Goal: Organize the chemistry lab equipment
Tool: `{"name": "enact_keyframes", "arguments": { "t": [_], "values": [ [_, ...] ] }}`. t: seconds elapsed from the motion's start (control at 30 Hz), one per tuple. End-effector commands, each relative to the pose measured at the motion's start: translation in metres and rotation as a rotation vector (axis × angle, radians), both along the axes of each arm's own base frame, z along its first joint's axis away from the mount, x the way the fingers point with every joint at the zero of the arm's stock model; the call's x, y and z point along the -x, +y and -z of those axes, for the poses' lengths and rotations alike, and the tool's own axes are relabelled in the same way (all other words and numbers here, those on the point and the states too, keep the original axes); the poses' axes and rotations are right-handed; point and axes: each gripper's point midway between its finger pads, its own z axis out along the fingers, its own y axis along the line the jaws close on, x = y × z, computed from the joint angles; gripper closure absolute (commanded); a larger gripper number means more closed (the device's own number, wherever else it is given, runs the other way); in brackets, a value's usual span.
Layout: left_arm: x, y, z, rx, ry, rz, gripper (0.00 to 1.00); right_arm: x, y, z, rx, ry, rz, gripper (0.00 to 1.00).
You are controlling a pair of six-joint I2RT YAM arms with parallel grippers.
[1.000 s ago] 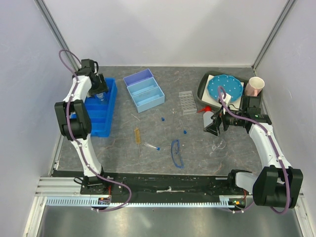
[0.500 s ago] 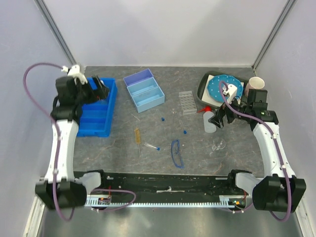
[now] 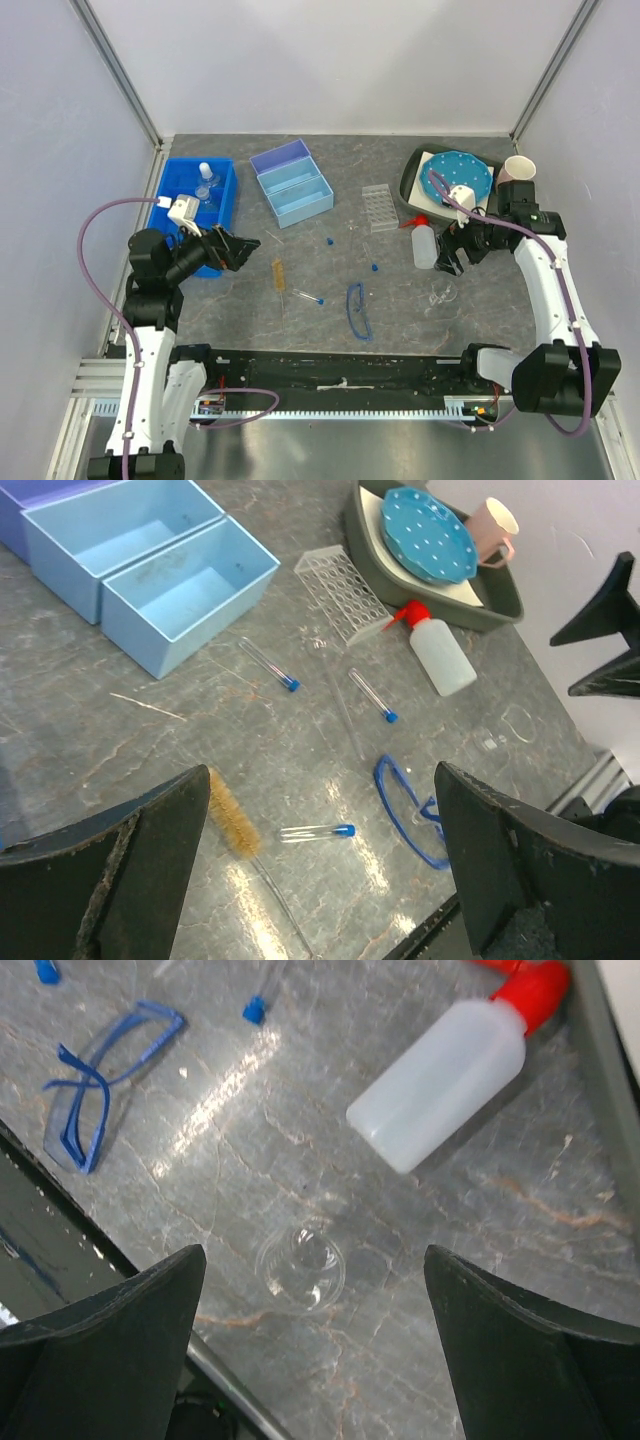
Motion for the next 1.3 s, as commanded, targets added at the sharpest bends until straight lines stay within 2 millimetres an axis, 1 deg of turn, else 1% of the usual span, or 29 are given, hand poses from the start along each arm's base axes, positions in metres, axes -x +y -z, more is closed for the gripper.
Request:
{"name": "enact_keyframes", "arguments": {
  "t": [0.0,0.07,0.17,0.37,0.43,0.63,0.73,0.77,0.8,0.93,0.97,1.03,1.07,1.13,1.17,1.27],
  "values": [
    [0.005,-0.011,0.000,0.020,-0.021,0.059,0.01,0.013,-0.013,0.014,0.081,0.083,0.003,0.02],
    [0.008,-0.013,0.005,0.011,0.009,0.071,0.02,0.014,-0.018,0.023,0.100,0.125,0.024,0.02],
    [0.010,-0.014,0.002,-0.003,-0.015,0.066,0.03,0.014,-0.020,0.034,0.098,0.185,0.062,0.02],
    [0.016,-0.014,0.005,-0.004,-0.011,0.063,0.04,0.012,-0.028,0.045,0.118,0.227,0.105,0.02],
    [0.018,-0.014,0.008,-0.006,-0.006,0.057,0.04,0.010,-0.031,0.049,0.134,0.229,0.110,0.03],
    [0.017,-0.013,0.009,-0.002,-0.002,0.047,0.04,0.011,-0.034,0.067,0.154,0.249,0.085,0.12],
    [0.017,-0.013,0.011,-0.001,0.007,0.045,0.04,0.013,-0.035,0.078,0.161,0.267,0.062,0.19],
    [0.016,-0.013,0.011,-0.001,0.007,0.045,0.04,0.015,-0.035,0.084,0.166,0.280,0.062,0.23],
    [0.016,-0.013,0.012,0.000,0.011,0.046,0.04,0.013,-0.036,0.086,0.168,0.277,0.062,0.25],
    [0.016,-0.013,0.013,0.001,0.016,0.048,0.04,0.016,-0.038,0.097,0.180,0.285,0.063,0.36],
    [0.015,-0.013,0.013,0.001,0.018,0.046,0.04,0.017,-0.038,0.099,0.183,0.288,0.060,0.41],
    [0.015,-0.013,0.014,0.003,0.026,0.049,0.04,0.019,-0.039,0.102,0.186,0.289,0.049,0.45],
    [0.015,-0.013,0.015,0.002,0.026,0.048,0.04,0.020,-0.038,0.103,0.184,0.291,0.045,0.51],
    [0.014,-0.013,0.016,0.003,0.033,0.046,0.04,0.021,-0.037,0.104,0.184,0.289,0.034,0.55],
    [0.013,-0.012,0.017,0.004,0.039,0.041,0.04,0.021,-0.037,0.105,0.183,0.288,0.027,0.60],
    [0.012,-0.012,0.019,0.003,0.050,0.038,0.04,0.023,-0.033,0.107,0.165,0.291,0.004,0.66]
  ]
}}
